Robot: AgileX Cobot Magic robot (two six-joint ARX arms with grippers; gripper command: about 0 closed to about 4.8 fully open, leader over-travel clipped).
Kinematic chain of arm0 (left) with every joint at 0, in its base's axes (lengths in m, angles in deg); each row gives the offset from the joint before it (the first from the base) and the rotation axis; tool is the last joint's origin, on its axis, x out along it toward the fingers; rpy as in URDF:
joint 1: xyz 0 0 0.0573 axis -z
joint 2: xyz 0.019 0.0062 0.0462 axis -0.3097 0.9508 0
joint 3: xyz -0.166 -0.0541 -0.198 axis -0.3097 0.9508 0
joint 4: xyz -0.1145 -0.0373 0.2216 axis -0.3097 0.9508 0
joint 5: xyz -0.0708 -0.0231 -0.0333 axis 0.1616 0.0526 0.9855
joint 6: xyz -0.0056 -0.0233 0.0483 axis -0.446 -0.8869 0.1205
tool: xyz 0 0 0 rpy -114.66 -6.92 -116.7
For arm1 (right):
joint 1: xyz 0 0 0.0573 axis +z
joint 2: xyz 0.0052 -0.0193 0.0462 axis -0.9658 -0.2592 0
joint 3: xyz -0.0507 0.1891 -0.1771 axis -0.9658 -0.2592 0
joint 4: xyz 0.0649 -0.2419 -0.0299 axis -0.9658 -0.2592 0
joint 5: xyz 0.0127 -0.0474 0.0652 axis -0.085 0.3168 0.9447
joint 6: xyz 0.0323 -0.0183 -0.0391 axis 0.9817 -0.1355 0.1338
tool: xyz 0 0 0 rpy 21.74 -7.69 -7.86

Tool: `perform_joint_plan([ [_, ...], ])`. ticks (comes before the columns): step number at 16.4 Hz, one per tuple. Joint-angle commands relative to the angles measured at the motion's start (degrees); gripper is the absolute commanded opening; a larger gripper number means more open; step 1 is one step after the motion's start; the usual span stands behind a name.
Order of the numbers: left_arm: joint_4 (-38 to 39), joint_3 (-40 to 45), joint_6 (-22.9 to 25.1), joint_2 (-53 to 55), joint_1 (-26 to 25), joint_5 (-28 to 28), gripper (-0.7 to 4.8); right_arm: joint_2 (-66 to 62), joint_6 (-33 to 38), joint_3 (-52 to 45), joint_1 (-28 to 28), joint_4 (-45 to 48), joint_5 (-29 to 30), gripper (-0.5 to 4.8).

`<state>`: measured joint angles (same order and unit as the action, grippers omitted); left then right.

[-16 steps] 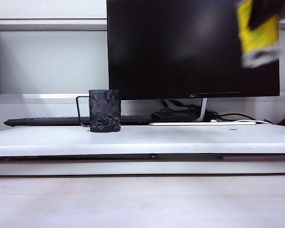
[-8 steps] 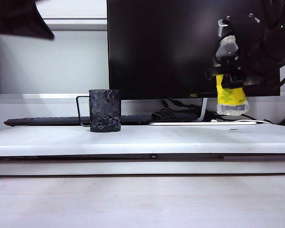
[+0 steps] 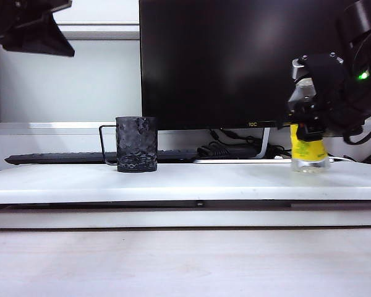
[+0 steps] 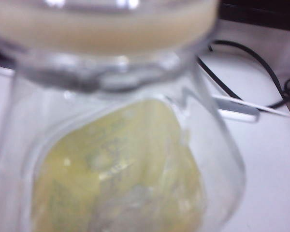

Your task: Carefully pick up the bottle and pour some water from the bottle into the cup.

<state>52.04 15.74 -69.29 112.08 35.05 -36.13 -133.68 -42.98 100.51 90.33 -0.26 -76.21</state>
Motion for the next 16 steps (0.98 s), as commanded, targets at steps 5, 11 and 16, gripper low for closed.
perform_joint_plan([
  [5, -0.4, -0.2, 0.0, 0.0, 0.0, 0.3, -0.06, -2.8, 2.3, 0.2, 0.0, 1.4, 0.3, 1.09],
  [11, -0.3, -0.2, 0.0, 0.0, 0.0, 0.4, -0.06, -2.8, 2.3, 0.8, 0.0, 1.4, 1.6, 2.88],
  [16, 0.5, -0.2, 0.0, 0.0, 0.0, 0.3, 0.32, -2.3, 2.1, 0.8, 0.0, 1.2, 1.5, 4.79],
])
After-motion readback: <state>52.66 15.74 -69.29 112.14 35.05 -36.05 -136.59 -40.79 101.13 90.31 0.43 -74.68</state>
